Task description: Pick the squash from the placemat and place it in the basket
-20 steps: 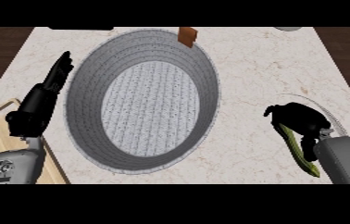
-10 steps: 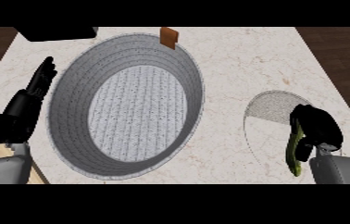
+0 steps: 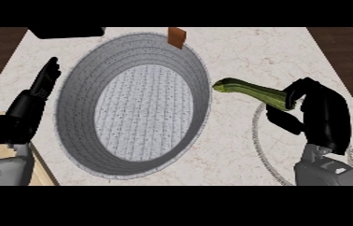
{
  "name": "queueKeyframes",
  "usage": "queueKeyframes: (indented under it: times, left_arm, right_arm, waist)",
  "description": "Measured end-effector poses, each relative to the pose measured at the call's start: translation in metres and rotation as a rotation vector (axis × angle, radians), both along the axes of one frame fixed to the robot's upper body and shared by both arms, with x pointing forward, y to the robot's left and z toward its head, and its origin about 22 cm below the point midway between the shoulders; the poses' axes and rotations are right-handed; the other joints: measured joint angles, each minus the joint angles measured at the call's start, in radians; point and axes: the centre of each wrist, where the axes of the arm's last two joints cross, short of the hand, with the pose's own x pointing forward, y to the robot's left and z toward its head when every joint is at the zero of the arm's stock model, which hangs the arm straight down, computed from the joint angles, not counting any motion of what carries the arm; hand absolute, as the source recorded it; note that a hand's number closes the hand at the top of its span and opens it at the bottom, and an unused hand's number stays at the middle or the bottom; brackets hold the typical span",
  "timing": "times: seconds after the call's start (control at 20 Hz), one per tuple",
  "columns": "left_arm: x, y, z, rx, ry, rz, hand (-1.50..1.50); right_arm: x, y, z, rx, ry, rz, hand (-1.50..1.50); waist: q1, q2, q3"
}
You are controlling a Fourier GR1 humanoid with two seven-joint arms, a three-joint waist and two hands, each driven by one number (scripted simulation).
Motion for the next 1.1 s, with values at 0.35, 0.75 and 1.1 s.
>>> queueKeyframes:
  times: [0.35,0.75,1.1]
  left_arm:
    - [0.008,-0.015,0.002,0.000,-0.018,-0.050,0.00]
    - [0.013,-0.020,0.002,-0.006,-0.018,-0.087,0.00]
    - [0.018,-0.031,0.008,-0.009,-0.024,-0.104,0.00]
  right_arm:
    - [-0.041,0.066,0.097,0.096,-0.210,0.077,1.50]
    - [-0.040,0.130,0.173,0.138,-0.278,0.231,1.50]
    - [-0.007,0.177,0.208,0.130,-0.204,0.297,1.50]
  waist:
    - [0.046,0.015,0.001]
    - [0.080,0.023,0.001]
    - [0.097,0.026,0.001]
